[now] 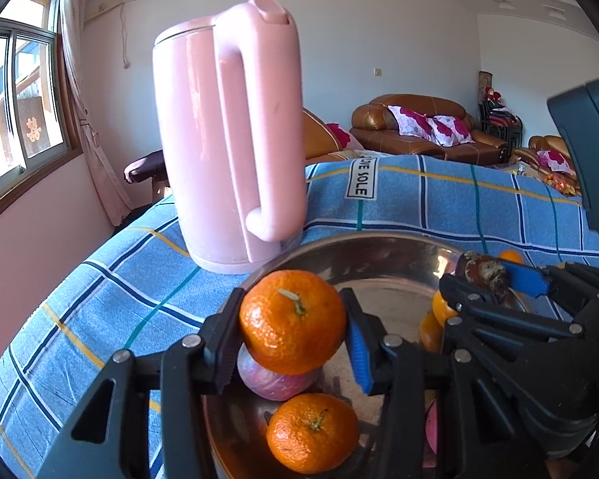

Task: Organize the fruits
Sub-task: 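Open the left tool over the bowl while the right tool releases the dried fruit, then move both tools back over the remaining fruits, then grasp the small yellow-green fruit with the right tool while the left tool grasps the last orange, then lift the orange with the left tool while the right tool lifts the yellow-green fruit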

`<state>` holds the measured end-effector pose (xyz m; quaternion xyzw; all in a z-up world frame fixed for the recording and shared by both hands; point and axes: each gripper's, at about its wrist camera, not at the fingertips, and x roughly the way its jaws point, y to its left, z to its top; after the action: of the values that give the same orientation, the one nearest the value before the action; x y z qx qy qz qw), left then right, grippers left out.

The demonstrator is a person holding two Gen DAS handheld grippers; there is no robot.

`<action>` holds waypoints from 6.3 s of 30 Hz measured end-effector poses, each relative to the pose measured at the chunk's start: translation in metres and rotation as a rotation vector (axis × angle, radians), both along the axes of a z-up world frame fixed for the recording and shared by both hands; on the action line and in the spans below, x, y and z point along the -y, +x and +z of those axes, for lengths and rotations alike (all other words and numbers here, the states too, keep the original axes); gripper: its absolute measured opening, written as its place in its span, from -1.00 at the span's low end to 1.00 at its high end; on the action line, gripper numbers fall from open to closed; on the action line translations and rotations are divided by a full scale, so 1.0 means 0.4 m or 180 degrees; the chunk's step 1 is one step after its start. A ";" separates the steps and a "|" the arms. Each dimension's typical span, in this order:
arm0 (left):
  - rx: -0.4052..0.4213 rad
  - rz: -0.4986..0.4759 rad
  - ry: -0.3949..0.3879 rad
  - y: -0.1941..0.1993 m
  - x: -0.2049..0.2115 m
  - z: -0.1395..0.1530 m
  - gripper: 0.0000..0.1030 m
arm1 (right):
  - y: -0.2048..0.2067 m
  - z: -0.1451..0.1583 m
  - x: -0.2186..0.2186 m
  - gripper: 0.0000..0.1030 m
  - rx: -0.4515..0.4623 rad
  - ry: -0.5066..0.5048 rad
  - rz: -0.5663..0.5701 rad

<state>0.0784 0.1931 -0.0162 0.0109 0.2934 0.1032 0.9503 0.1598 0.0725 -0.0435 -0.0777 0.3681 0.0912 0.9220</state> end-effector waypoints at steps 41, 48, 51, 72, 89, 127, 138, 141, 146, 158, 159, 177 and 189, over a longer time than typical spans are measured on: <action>0.0828 -0.0085 0.0330 -0.102 0.078 0.036 1.00 | -0.156 0.099 0.210 0.58 0.1031 0.0029 -0.0617; 0.0899 -0.0116 0.0416 -0.116 0.097 0.045 1.00 | -0.156 0.052 0.296 0.58 0.0915 0.0023 -0.0808; 0.0899 -0.0102 0.0399 -0.117 0.107 0.047 1.00 | -0.152 0.044 0.322 0.58 0.0831 0.0106 -0.0844; 0.0899 -0.0294 0.0843 -0.148 0.263 0.050 1.00 | -0.160 0.047 0.455 0.58 0.0747 0.0206 -0.1021; 0.0511 -0.0726 0.0256 -0.106 0.400 0.042 1.00 | -0.137 0.035 0.649 0.58 0.0544 0.0251 -0.1251; -0.0936 -0.0108 0.0251 0.298 0.547 -0.090 0.17 | -0.075 0.021 0.764 -0.45 0.0229 0.0575 -0.0976; -0.0886 -0.0580 -0.0174 0.298 0.579 -0.078 -0.26 | -0.086 0.022 0.765 -0.45 0.0332 0.0484 -0.1050; -0.0670 -0.0716 -0.0231 0.251 0.589 -0.052 -0.26 | -0.093 0.032 0.768 -0.45 0.0458 0.0448 -0.1107; -0.0367 -0.0958 -0.0317 0.142 0.602 -0.017 -0.26 | -0.116 0.052 0.763 -0.44 0.0704 0.0344 -0.1155; 0.0048 -0.1019 -0.0123 -0.012 0.608 0.020 -0.26 | -0.205 0.075 0.736 -0.44 0.0994 0.0185 -0.1216; 0.0063 -0.1025 -0.0118 -0.020 0.605 0.022 -0.26 | -0.216 0.074 0.736 -0.44 0.0997 0.0195 -0.1220; 0.0178 -0.1048 -0.0149 -0.095 0.582 0.027 -0.26 | -0.336 0.076 0.724 -0.44 0.1065 0.0309 -0.1212; 0.0183 -0.1077 -0.0152 -0.108 0.585 0.025 -0.26 | -0.351 0.076 0.709 -0.44 0.1090 0.0317 -0.1148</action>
<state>0.0352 -0.0410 -0.0062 0.0346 0.2624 -0.0650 0.9621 0.0192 -0.2110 -0.0129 0.0204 0.2095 -0.0713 0.9750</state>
